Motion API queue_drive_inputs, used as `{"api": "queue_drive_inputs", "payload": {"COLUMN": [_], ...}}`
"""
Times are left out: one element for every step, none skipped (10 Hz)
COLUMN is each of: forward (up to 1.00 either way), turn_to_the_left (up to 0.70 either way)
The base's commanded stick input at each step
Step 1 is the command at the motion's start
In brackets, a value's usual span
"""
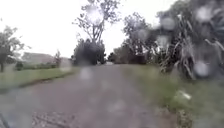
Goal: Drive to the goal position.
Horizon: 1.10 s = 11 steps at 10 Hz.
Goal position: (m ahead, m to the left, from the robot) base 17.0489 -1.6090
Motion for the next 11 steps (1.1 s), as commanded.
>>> {"api": "queue_drive_inputs", "payload": {"forward": [1.00, 1.00, 1.00, 1.00, 1.00, 1.00, 1.00, 1.00, 1.00, 1.00, 1.00], "turn_to_the_left": [0.00, 0.00, 0.00, 0.00, 0.00, 0.00, 0.00, 0.00, 0.00, 0.00, 0.00]}}
